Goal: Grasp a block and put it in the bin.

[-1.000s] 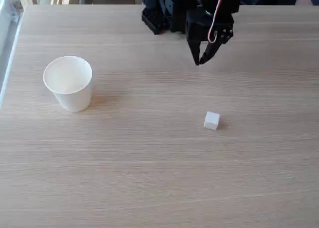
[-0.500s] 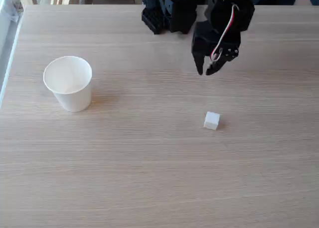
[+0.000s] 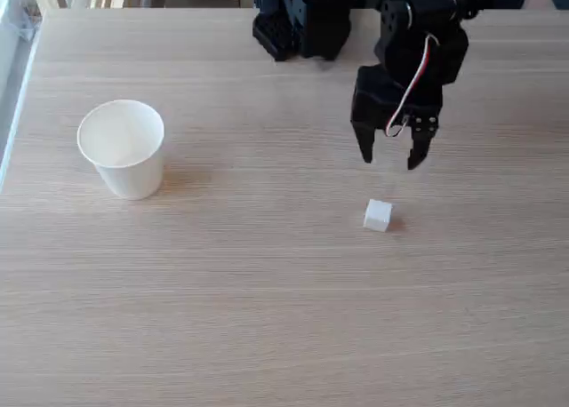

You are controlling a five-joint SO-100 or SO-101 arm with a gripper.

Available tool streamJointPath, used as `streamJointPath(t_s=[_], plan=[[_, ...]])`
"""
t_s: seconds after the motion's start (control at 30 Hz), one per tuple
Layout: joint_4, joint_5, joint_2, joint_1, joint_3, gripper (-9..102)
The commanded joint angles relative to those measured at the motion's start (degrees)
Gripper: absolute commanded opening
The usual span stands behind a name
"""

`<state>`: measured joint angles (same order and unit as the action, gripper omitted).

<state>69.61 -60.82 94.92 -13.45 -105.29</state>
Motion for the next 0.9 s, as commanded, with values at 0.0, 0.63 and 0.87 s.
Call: streamJointPath(t_s=[0.0,0.63,0.87], plan=[[0.6,-0.4,-1.6,-0.3,4.6,30],[2.5,-3.3,-13.9,4.0,14.9,33],[2.2,-3.7,-16.1,4.8,17.1,33]])
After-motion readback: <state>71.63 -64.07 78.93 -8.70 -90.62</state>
